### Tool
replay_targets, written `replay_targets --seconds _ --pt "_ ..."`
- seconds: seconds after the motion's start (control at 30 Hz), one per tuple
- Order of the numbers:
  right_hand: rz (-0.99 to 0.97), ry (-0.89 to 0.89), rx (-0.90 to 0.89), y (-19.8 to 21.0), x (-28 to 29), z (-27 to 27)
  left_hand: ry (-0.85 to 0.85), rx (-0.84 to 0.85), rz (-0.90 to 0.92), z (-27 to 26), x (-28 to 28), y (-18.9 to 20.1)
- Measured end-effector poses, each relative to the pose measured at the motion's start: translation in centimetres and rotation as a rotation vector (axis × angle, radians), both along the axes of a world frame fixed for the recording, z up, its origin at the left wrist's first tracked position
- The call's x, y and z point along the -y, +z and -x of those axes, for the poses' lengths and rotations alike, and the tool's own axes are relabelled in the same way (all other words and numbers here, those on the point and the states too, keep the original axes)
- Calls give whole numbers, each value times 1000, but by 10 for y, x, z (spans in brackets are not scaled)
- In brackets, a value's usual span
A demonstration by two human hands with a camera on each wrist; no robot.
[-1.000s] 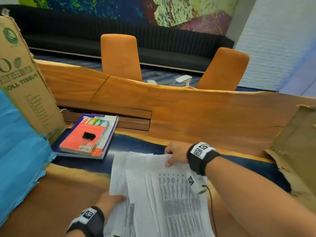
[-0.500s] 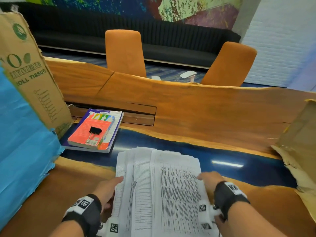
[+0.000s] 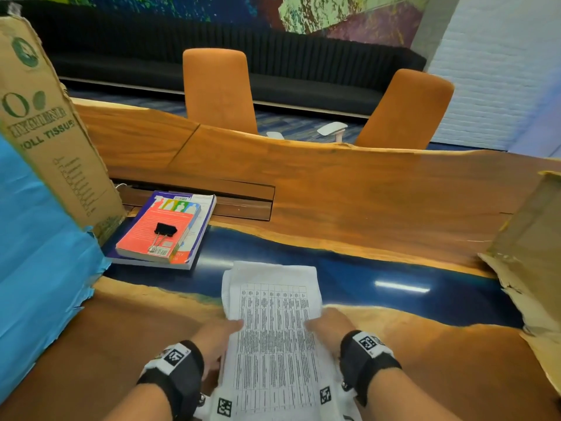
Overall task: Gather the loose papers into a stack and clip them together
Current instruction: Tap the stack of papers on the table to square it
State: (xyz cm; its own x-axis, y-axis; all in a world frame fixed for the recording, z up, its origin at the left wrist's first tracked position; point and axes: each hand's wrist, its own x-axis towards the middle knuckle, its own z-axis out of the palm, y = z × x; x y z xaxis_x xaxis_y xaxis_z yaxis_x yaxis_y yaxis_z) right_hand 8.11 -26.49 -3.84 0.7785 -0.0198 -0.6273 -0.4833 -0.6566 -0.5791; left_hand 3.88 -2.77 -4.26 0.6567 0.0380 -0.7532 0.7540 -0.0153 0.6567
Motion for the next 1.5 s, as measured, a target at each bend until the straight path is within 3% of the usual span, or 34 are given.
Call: replay_targets --seconds 0.1,0.23,0.33,0.47,0.63,0.7,0.8,0.87,0.97,1.03,1.07,1.17,1.33,1.4,1.5 --pt "-24 93 -16 -3 -11 5 -50 16 -2 4 10 1" --pt "-10 -84 -21 -9 6 2 141 32 -61 8 0 0" --pt "-43 -70 -55 -20 0 2 58 7 -55 11 15 -4" --pt "5 -205 -71 -28 7 2 53 23 -51 4 19 4" --pt "-469 -667 -74 -48 21 33 137 84 -205 3 -3 2" --pt "-482 -544 -124 -42 21 58 234 81 -200 12 -16 -5" --pt "-161 43 -312 -13 41 82 386 69 -343 32 -36 -12" --pt "30 298 -293 8 60 71 455 92 -467 43 -47 -9" --pt "160 191 4 29 72 29 454 42 -491 58 -53 -10" --pt "191 100 219 26 70 -6 442 -18 -400 70 -50 -18" --pt "178 106 239 19 64 -19 430 -60 -322 76 -44 -18" --pt "116 143 62 -5 39 -39 392 -85 -162 81 -28 -29" --pt "21 56 -107 -22 39 -23 409 -34 -95 55 -18 -42" --pt "-33 -10 -106 -20 50 -18 364 2 -57 44 -15 -33" --pt "-212 -141 93 -5 60 -13 288 265 -40 26 -12 2"
